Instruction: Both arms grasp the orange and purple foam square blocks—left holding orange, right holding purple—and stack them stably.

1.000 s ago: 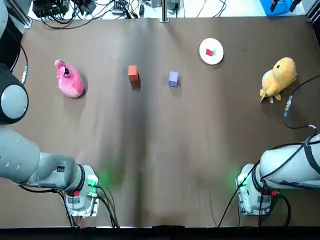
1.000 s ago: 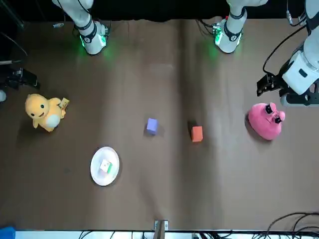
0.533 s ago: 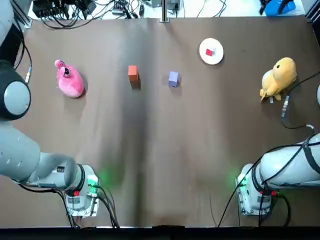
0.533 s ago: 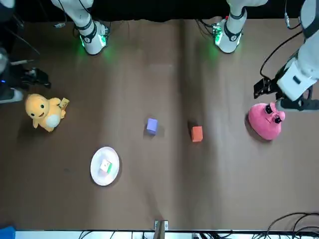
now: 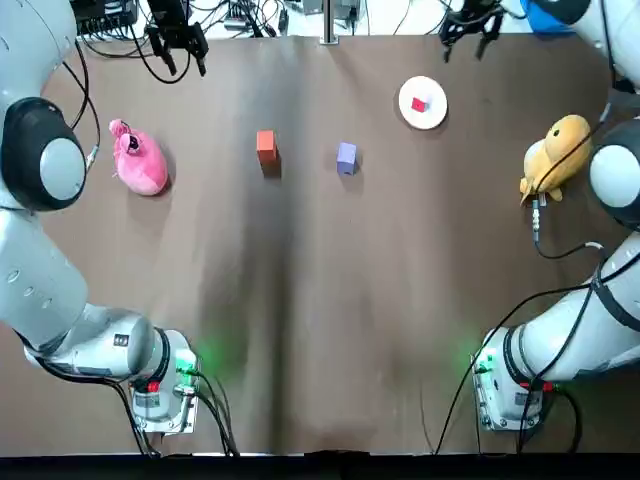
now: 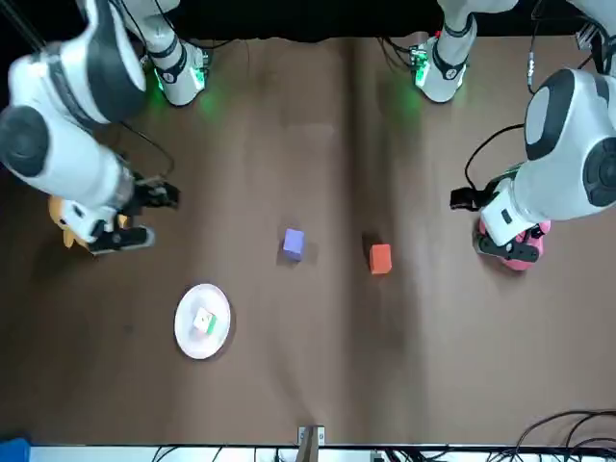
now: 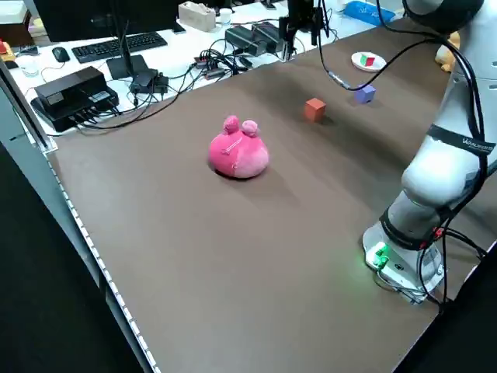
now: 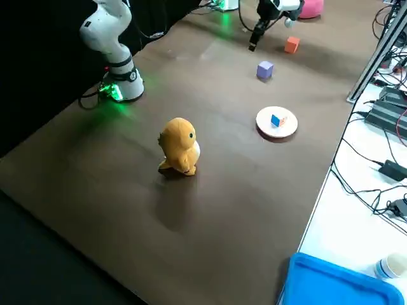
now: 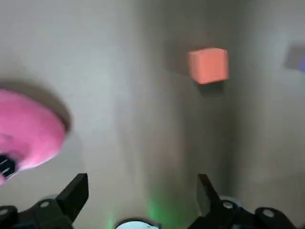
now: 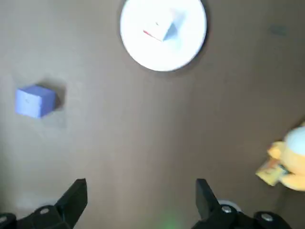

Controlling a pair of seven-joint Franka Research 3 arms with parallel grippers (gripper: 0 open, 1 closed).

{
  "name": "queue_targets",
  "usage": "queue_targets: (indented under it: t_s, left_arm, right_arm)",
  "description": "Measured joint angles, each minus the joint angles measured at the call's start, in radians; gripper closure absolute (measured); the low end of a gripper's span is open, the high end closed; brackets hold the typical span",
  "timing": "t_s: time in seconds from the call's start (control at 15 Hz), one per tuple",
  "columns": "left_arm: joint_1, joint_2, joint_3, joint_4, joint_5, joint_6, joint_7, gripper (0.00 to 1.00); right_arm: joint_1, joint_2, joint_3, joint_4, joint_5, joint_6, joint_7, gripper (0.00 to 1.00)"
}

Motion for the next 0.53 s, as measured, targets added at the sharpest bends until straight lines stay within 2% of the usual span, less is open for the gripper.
queue_targets:
  t_s: [0.13,0.33,0.4,0.53]
  left_arm:
    - [0.010,0.001,0.002,0.002,-0.088,-0.006,0.115,0.00]
    - [0.017,0.002,0.003,0.004,-0.158,-0.035,0.307,0.00]
    - [0.020,0.013,0.004,0.003,-0.245,-0.063,0.438,0.00]
    - [0.035,0.037,0.004,0.001,-0.314,-0.080,0.599,0.00]
  right_arm:
    - [0.048,0.038,0.000,-0.001,0.020,0.070,0.075,0.00]
    - [0.122,0.107,0.001,-0.003,0.030,0.207,0.209,0.00]
    - [0.171,0.163,0.001,-0.004,0.031,0.310,0.303,0.00]
    - [0.207,0.219,0.001,-0.005,0.034,0.392,0.362,0.00]
